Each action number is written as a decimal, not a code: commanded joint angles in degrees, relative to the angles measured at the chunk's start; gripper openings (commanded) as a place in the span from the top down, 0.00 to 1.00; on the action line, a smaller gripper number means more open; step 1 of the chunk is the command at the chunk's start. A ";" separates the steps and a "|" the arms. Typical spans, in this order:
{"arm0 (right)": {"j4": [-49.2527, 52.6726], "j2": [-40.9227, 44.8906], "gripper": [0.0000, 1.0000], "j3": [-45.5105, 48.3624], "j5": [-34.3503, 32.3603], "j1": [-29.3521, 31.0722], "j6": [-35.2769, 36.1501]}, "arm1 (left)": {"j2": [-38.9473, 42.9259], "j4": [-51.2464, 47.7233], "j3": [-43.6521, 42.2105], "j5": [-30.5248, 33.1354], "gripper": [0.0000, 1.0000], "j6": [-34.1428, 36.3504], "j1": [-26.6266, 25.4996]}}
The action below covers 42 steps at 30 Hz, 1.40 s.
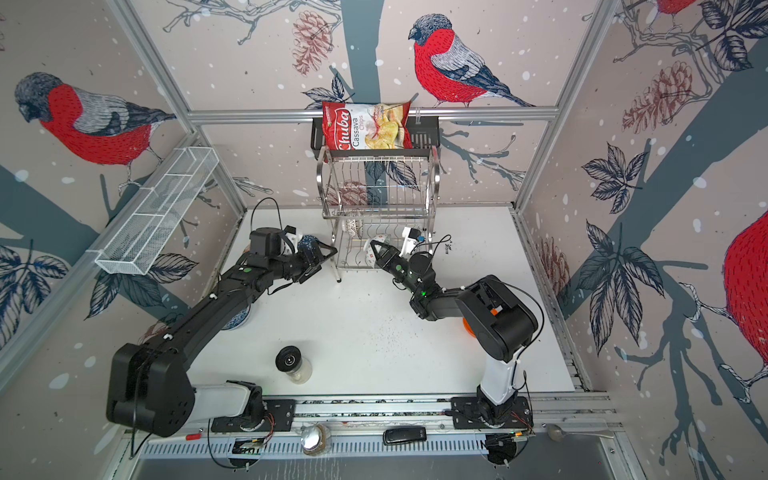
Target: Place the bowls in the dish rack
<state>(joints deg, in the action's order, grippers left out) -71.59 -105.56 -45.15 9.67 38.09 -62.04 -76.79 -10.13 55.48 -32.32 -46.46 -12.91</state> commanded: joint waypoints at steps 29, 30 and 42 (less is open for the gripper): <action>6.23 -16.46 1.00 -24.14 5.45 -4.50 -1.21 | -4.64 -2.08 4.52 0.04 0.03 3.39 0.04; 6.48 -16.89 1.00 -24.63 5.53 -4.59 -1.24 | -4.59 -2.11 4.30 0.14 0.03 3.39 -0.01; 9.29 -21.26 1.00 -30.58 6.78 -6.44 -1.03 | -4.50 0.25 2.52 -0.46 0.03 2.02 0.01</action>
<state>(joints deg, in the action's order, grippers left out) -60.49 -126.15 -74.30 15.40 31.92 -63.77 -81.21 -11.97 58.13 -31.90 -44.18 -12.91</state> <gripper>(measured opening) 0.095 0.973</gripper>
